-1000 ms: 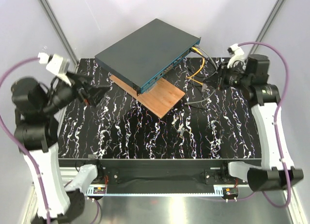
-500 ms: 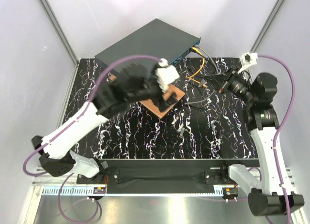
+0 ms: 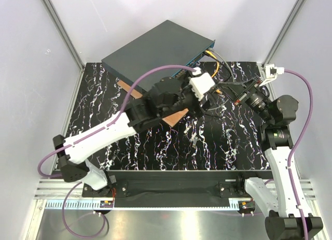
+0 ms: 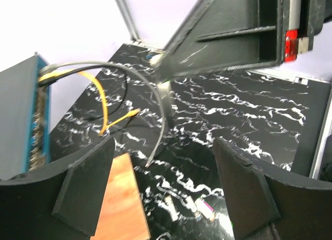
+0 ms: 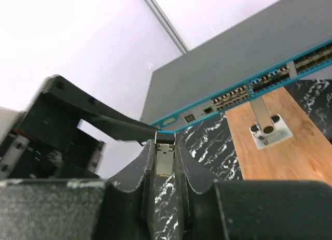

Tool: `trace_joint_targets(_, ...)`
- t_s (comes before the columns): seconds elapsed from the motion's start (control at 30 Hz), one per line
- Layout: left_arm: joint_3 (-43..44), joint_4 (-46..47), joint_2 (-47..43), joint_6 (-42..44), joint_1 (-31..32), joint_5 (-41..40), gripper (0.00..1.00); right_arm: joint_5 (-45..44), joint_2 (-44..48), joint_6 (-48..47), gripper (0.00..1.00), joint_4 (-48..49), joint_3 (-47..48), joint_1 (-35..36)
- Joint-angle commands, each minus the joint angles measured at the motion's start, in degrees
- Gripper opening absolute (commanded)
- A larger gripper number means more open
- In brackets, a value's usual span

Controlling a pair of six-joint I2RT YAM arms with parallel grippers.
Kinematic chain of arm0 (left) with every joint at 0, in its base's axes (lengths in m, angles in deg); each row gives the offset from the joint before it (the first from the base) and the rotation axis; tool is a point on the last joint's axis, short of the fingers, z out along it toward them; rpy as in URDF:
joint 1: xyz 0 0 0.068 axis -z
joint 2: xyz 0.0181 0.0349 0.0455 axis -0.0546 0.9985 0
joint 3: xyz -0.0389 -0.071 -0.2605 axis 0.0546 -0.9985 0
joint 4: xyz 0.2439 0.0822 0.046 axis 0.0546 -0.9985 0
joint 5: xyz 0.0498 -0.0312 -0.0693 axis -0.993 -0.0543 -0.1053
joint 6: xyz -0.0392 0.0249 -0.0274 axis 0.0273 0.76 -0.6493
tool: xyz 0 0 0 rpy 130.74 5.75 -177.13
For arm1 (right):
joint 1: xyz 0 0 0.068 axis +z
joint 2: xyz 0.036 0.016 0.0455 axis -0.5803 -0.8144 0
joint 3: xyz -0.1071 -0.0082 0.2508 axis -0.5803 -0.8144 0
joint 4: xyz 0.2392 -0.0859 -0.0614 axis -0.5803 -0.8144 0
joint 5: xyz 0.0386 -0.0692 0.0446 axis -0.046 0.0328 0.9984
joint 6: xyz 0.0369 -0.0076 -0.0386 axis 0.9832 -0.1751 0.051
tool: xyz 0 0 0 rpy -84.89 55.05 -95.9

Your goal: Insert the plug into the switch port

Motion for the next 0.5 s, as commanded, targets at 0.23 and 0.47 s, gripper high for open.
trace_joint_targets(0.23,4.3,7.32,4.49,0.42,0.73,-1.45,0.66,1.01,2.92,3.6,0.0,6.6,-1.44,0.18)
trace_joint_targets(0.47,4.47,7.58,4.58,0.24,0.73,-1.72,0.47,0.57,3.63,3.69,0.0,5.36,-2.58,0.18)
